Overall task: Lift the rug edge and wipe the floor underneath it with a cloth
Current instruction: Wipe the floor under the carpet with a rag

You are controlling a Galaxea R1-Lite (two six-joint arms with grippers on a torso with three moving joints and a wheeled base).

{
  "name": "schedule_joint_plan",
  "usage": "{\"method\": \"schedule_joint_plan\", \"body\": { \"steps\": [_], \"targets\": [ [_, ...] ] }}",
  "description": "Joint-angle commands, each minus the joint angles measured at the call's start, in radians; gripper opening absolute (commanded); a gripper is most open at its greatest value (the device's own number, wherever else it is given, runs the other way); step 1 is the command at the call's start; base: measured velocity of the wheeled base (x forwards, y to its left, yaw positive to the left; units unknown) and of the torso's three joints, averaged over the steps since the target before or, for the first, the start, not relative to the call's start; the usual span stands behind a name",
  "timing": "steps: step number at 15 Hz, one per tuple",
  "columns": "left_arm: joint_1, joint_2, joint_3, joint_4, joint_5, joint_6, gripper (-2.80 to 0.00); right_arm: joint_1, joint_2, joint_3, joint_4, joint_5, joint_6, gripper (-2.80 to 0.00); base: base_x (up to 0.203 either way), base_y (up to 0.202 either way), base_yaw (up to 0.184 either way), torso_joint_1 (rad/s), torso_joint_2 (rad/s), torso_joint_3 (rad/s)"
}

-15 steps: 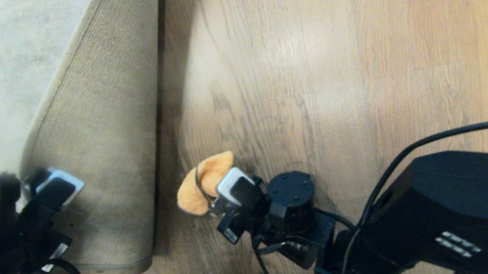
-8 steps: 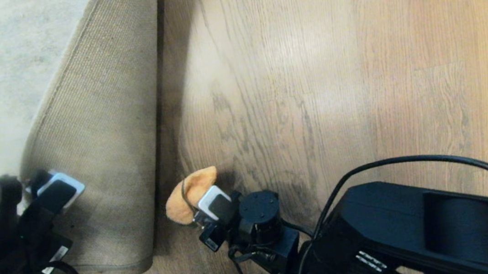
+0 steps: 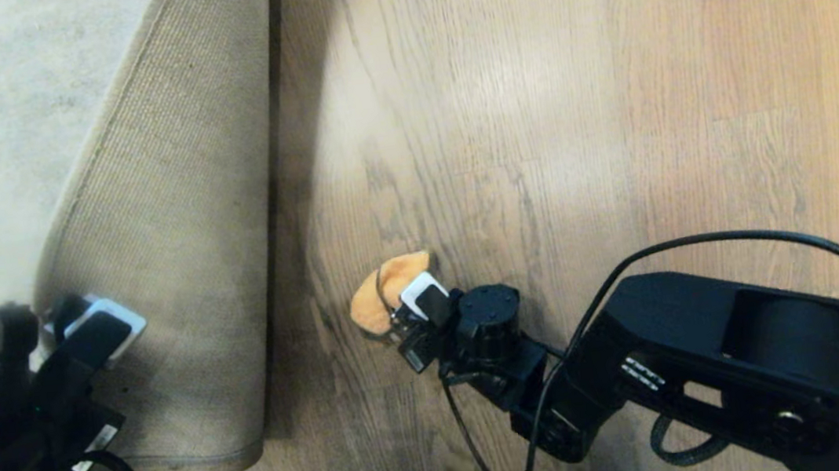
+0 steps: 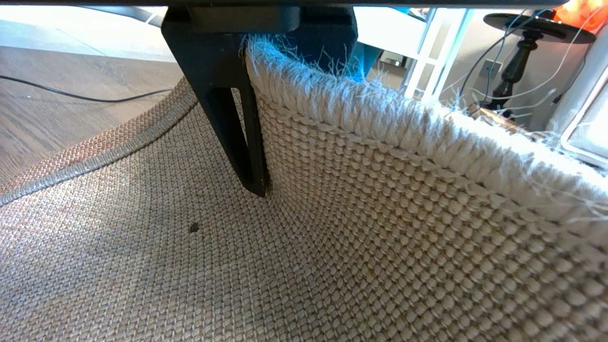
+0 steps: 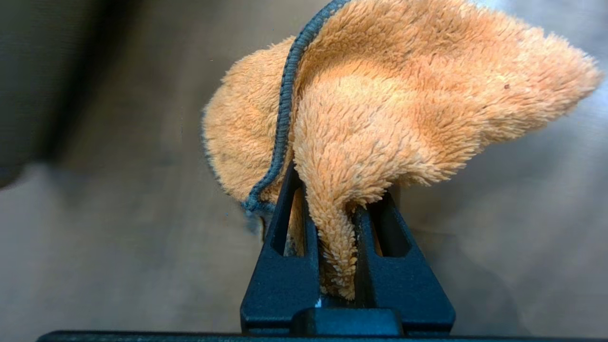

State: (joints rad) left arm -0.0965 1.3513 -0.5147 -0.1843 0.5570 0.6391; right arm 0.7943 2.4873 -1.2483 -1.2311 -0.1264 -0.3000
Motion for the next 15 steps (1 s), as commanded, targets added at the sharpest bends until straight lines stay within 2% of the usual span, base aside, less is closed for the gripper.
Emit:
{"method": "schedule_joint_plan", "body": {
  "steps": [1, 5, 11, 15],
  "targets": [
    [0.000, 0.002, 0.001, -0.001, 0.003, 0.005, -2.80, -0.037, -0.014, 0.004, -0.008, -0.001, -0.002, -2.80, 0.000, 0.000, 0.000, 0.000, 0.00, 0.000],
    [-0.002, 0.000, 0.001, -0.001, 0.001, 0.004, -2.80, -0.086, -0.063, 0.042, -0.006, -0.001, -0.004, -2.80, 0.000, 0.000, 0.000, 0.000, 0.00, 0.000],
    [-0.002, 0.003, 0.001, -0.001, -0.002, 0.005, -2.80, -0.216, -0.255, 0.226, -0.008, 0.005, -0.004, -2.80, 0.000, 0.000, 0.000, 0.000, 0.00, 0.000],
    [-0.003, 0.003, 0.002, -0.001, -0.003, 0.005, -2.80, -0.271, -0.396, 0.379, -0.002, 0.010, -0.002, -2.80, 0.000, 0.000, 0.000, 0.000, 0.00, 0.000]
  ]
}}
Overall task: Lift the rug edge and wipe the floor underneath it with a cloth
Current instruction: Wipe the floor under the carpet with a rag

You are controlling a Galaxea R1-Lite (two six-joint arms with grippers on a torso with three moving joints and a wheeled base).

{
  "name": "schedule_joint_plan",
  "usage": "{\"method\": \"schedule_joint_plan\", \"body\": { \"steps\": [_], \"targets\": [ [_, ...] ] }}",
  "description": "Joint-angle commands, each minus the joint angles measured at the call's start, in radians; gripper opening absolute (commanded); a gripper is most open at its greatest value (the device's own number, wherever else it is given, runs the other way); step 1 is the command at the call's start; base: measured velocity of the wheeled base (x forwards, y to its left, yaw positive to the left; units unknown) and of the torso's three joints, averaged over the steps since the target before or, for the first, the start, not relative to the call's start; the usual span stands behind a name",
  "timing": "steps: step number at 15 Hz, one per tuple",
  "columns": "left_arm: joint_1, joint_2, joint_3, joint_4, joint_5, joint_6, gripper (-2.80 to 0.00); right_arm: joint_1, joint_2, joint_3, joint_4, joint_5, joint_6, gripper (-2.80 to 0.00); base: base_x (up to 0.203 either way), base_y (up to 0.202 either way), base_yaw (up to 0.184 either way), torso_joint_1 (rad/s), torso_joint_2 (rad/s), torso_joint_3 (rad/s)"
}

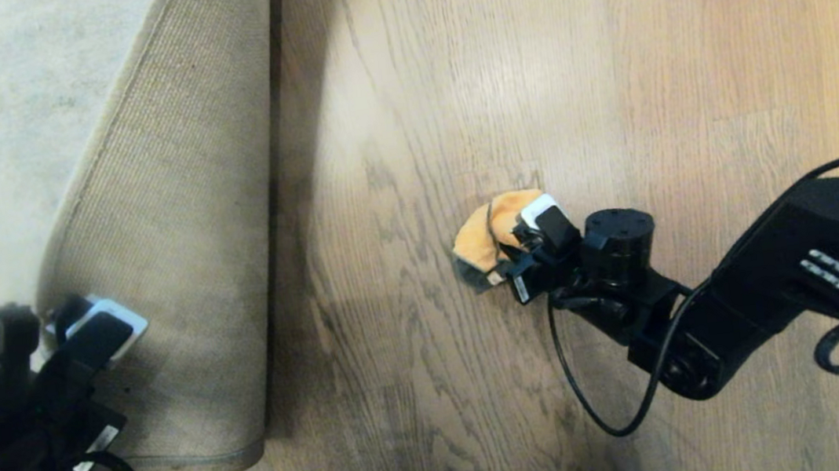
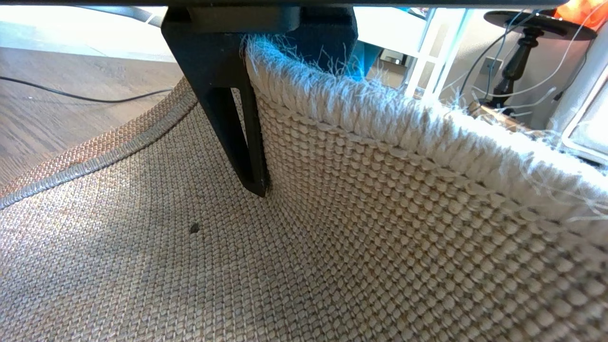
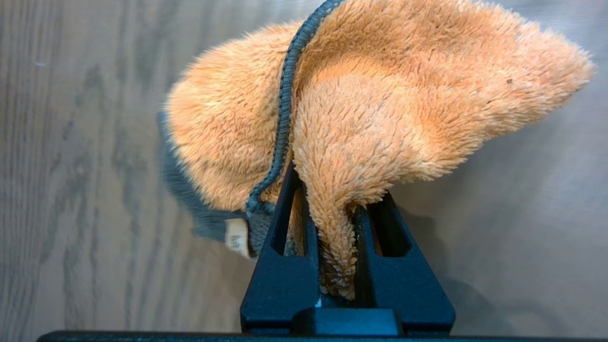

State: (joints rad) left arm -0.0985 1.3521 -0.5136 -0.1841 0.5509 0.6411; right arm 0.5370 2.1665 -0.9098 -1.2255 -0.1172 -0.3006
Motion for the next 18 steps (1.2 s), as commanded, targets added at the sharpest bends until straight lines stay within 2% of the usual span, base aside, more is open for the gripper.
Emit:
{"method": "schedule_joint_plan", "body": {
  "steps": [1, 7, 11, 15, 18],
  "targets": [
    [-0.001, 0.002, 0.001, -0.002, 0.004, 0.003, -2.80, -0.017, -0.094, 0.064, -0.011, 0.001, -0.002, -2.80, 0.000, 0.000, 0.000, 0.000, 0.00, 0.000],
    [-0.001, 0.001, 0.012, -0.003, 0.006, 0.002, -2.80, -0.016, -0.125, 0.079, -0.013, 0.001, -0.003, -2.80, 0.000, 0.000, 0.000, 0.000, 0.00, 0.000],
    [-0.001, 0.001, 0.013, -0.003, 0.008, 0.002, -2.80, -0.042, -0.268, 0.162, -0.009, -0.002, -0.002, -2.80, 0.000, 0.000, 0.000, 0.000, 0.00, 0.000],
    [-0.001, 0.003, 0.014, -0.002, 0.008, 0.003, -2.80, -0.159, -0.481, 0.286, -0.013, -0.006, -0.002, -2.80, 0.000, 0.000, 0.000, 0.000, 0.00, 0.000],
    [-0.003, 0.005, 0.014, -0.002, 0.008, 0.006, -2.80, -0.329, -0.635, 0.426, -0.010, -0.008, -0.003, -2.80, 0.000, 0.000, 0.000, 0.000, 0.00, 0.000]
  ]
}}
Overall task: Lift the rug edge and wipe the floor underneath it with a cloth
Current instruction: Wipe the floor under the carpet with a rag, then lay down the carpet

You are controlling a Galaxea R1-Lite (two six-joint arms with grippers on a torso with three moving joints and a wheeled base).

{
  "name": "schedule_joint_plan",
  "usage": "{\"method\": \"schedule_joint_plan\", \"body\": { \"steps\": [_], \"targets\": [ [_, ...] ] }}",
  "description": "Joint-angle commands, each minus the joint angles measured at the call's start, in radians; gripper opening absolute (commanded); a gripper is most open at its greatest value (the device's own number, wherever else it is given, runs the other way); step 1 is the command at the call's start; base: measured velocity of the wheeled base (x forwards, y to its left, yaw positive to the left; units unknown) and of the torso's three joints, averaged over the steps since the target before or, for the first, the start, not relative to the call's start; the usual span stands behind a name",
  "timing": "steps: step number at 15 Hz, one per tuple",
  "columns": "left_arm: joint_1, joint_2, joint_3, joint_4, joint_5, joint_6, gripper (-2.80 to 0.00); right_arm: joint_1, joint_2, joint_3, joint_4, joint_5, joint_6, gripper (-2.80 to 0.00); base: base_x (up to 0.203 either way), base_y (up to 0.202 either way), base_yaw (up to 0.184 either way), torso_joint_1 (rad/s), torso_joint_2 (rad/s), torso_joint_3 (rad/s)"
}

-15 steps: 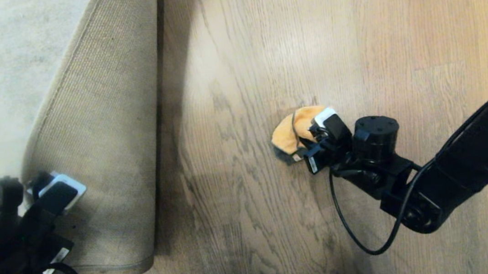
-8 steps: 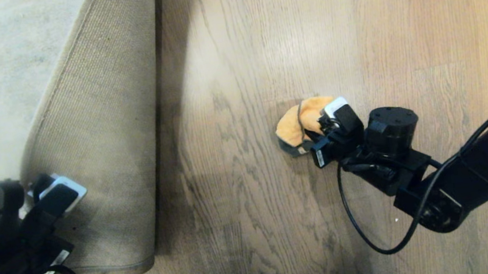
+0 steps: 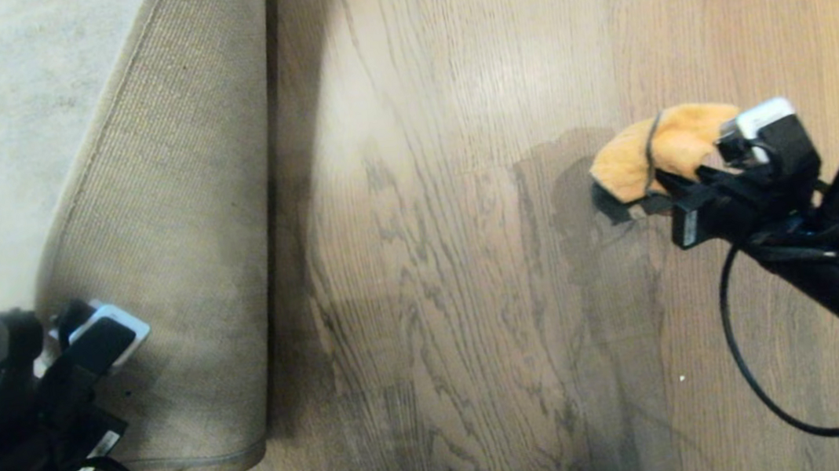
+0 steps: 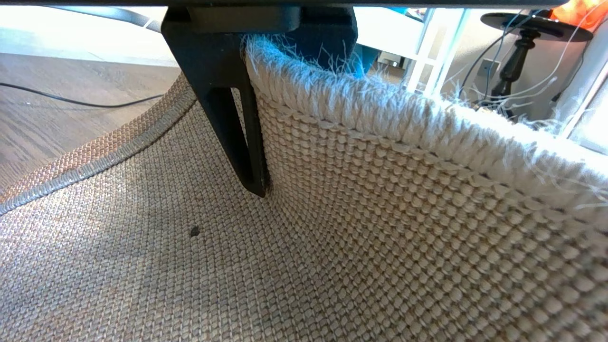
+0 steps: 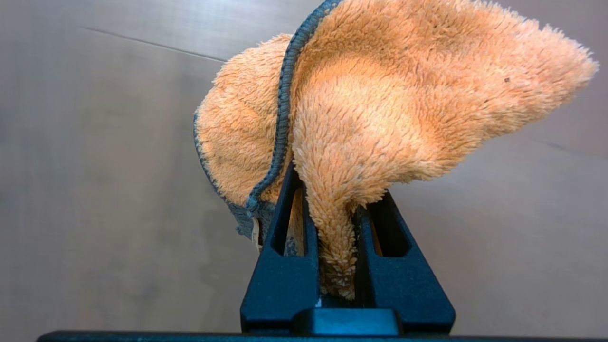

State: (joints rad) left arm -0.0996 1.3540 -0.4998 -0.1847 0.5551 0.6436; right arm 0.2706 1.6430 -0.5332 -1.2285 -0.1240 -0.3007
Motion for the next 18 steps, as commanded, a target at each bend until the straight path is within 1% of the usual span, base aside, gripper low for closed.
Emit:
{"method": "schedule_joint_plan", "body": {
  "steps": [1, 2, 4, 7, 10, 12, 14, 16, 18],
  "targets": [
    [-0.002, 0.004, 0.000, -0.001, 0.003, 0.004, -2.80, -0.130, -0.161, 0.100, -0.006, -0.002, -0.004, -2.80, 0.000, 0.000, 0.000, 0.000, 0.00, 0.000],
    [-0.002, 0.004, 0.000, -0.001, 0.003, 0.004, -2.80, -0.185, -0.217, 0.158, -0.004, -0.003, -0.006, -2.80, 0.000, 0.000, 0.000, 0.000, 0.00, 0.000],
    [-0.002, 0.004, 0.001, -0.001, 0.003, 0.004, -2.80, -0.240, -0.328, 0.283, 0.001, -0.002, -0.009, -2.80, 0.000, 0.000, 0.000, 0.000, 0.00, 0.000],
    [-0.002, 0.004, 0.006, -0.001, 0.003, 0.004, -2.80, -0.258, -0.483, 0.435, 0.047, 0.001, -0.009, -2.80, 0.000, 0.000, 0.000, 0.000, 0.00, 0.000],
    [-0.002, 0.004, 0.006, -0.001, 0.003, 0.004, -2.80, -0.261, -0.631, 0.515, 0.164, 0.000, -0.010, -2.80, 0.000, 0.000, 0.000, 0.000, 0.00, 0.000],
    [-0.002, 0.004, 0.006, -0.001, 0.003, 0.004, -2.80, -0.262, -0.760, 0.527, 0.300, -0.003, -0.015, -2.80, 0.000, 0.000, 0.000, 0.000, 0.00, 0.000],
    [-0.002, 0.004, 0.006, -0.001, 0.002, 0.004, -2.80, -0.263, -0.913, 0.525, 0.478, -0.006, -0.023, -2.80, 0.000, 0.000, 0.000, 0.000, 0.00, 0.000],
    [-0.002, 0.004, 0.007, -0.001, 0.002, 0.004, -2.80, -0.264, -1.083, 0.510, 0.689, -0.008, -0.028, -2.80, 0.000, 0.000, 0.000, 0.000, 0.00, 0.000],
    [-0.002, 0.004, 0.007, -0.001, 0.003, 0.003, -2.80, -0.264, -1.272, 0.482, 0.942, -0.008, -0.034, -2.80, 0.000, 0.000, 0.000, 0.000, 0.00, 0.000]
  ]
}}
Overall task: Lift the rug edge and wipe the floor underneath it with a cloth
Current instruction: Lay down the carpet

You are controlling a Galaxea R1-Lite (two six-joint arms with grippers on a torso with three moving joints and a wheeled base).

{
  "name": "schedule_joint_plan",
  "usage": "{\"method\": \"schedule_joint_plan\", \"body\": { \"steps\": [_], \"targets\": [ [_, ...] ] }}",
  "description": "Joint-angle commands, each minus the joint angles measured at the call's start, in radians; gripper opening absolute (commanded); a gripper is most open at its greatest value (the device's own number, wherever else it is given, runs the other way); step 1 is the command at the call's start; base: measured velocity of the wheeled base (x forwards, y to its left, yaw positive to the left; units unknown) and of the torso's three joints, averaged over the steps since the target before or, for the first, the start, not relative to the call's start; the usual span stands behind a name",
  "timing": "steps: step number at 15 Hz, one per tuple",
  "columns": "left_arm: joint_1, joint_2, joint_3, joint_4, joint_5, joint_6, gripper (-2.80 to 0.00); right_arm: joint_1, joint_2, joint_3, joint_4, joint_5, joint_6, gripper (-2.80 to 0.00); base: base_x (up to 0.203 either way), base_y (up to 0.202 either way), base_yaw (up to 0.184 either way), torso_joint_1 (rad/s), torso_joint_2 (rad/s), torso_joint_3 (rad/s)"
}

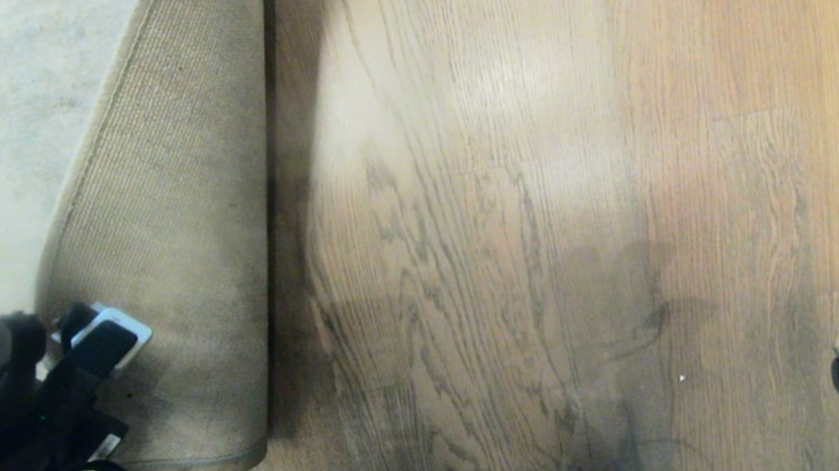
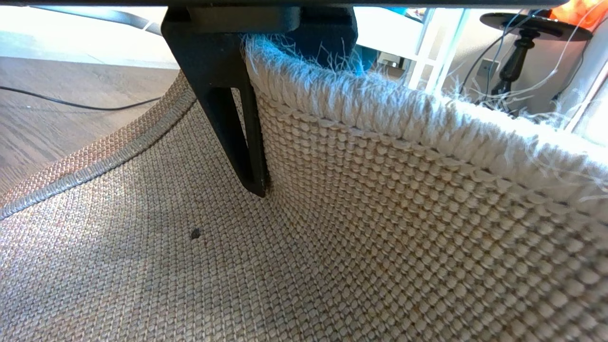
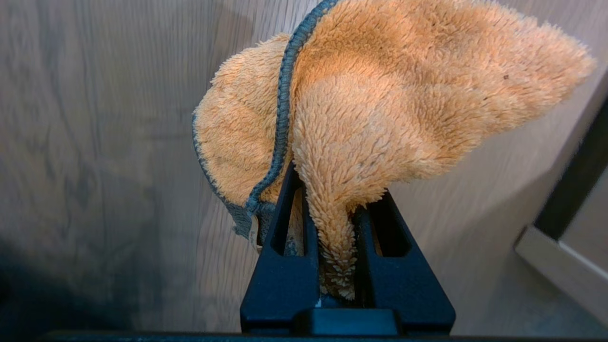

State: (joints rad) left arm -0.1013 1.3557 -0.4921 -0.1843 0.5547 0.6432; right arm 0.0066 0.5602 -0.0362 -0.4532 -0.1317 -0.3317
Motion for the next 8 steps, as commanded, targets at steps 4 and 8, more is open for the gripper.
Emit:
{"method": "schedule_joint_plan", "body": {
  "steps": [4, 8],
  "targets": [
    [0.000, 0.000, 0.000, -0.001, 0.004, 0.003, -2.80, 0.000, -0.525, -0.084, 0.629, 0.026, -0.010, -2.80, 0.000, 0.000, 0.000, 0.000, 0.00, 0.000],
    [0.000, -0.001, 0.006, -0.001, 0.003, 0.003, -2.80, 0.000, -0.560, -0.067, 0.655, 0.145, 0.004, -2.80, 0.000, 0.000, 0.000, 0.000, 0.00, 0.000]
  ]
}}
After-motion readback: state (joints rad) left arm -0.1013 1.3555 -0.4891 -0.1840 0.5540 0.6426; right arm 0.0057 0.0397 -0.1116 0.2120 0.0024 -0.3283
